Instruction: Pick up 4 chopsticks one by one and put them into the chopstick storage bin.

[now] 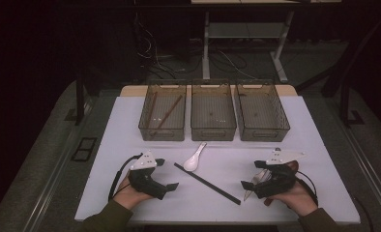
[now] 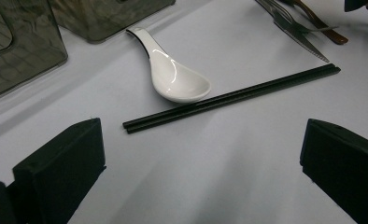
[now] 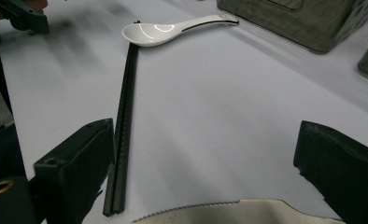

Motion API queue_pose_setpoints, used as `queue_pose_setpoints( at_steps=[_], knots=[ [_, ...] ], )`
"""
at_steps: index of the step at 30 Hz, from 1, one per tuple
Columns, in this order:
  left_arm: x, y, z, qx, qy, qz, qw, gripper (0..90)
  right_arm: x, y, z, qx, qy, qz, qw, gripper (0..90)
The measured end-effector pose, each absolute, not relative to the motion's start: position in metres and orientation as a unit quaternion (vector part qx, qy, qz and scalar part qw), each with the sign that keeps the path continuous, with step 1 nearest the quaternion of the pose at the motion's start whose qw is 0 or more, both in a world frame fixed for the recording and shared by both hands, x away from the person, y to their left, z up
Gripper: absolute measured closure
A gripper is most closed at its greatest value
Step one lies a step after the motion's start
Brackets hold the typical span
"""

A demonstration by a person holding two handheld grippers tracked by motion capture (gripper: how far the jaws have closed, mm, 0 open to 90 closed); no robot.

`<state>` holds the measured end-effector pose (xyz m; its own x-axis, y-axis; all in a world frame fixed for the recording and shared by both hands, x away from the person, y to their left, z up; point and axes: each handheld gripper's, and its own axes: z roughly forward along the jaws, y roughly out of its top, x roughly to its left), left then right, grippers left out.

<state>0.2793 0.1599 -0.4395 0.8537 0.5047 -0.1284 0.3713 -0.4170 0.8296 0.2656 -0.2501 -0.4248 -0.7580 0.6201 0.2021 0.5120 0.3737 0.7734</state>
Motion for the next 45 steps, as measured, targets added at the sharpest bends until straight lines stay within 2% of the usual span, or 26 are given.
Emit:
queue_pose_setpoints(
  at_steps=[5, 8, 12, 26, 35, 39, 45],
  knots=[
    [0.279, 0.160, -0.439, 0.837, 0.263, 0.071, 0.475, 0.0, 0.265, -0.241, -0.424, 0.337, 0.829, 0.441, 0.063, 6.6],
    [0.279, 0.160, -0.439, 0.837, 0.262, 0.070, 0.475, 0.0, 0.266, -0.238, -0.423, 0.328, 0.832, 0.442, 0.061, 14.9],
    [0.279, 0.160, -0.438, 0.838, 0.259, 0.072, 0.475, 0.0, 0.267, -0.230, -0.423, 0.322, 0.840, 0.433, 0.059, 17.0],
    [0.279, 0.159, -0.439, 0.837, 0.261, 0.067, 0.477, 0.0, 0.265, -0.203, -0.426, 0.286, 0.871, 0.398, 0.024, 54.4],
    [0.279, 0.158, -0.439, 0.837, 0.259, 0.065, 0.477, 0.0, 0.259, -0.195, -0.430, 0.271, 0.884, 0.380, 0.014, 72.0],
    [0.279, 0.158, -0.439, 0.838, 0.258, 0.063, 0.476, 0.0, 0.257, -0.192, -0.432, 0.264, 0.892, 0.367, 0.012, 77.0],
    [0.279, 0.158, -0.440, 0.839, 0.258, 0.063, 0.476, 0.0, 0.255, -0.187, -0.436, 0.255, 0.901, 0.352, 0.011, 79.2]
  ],
)
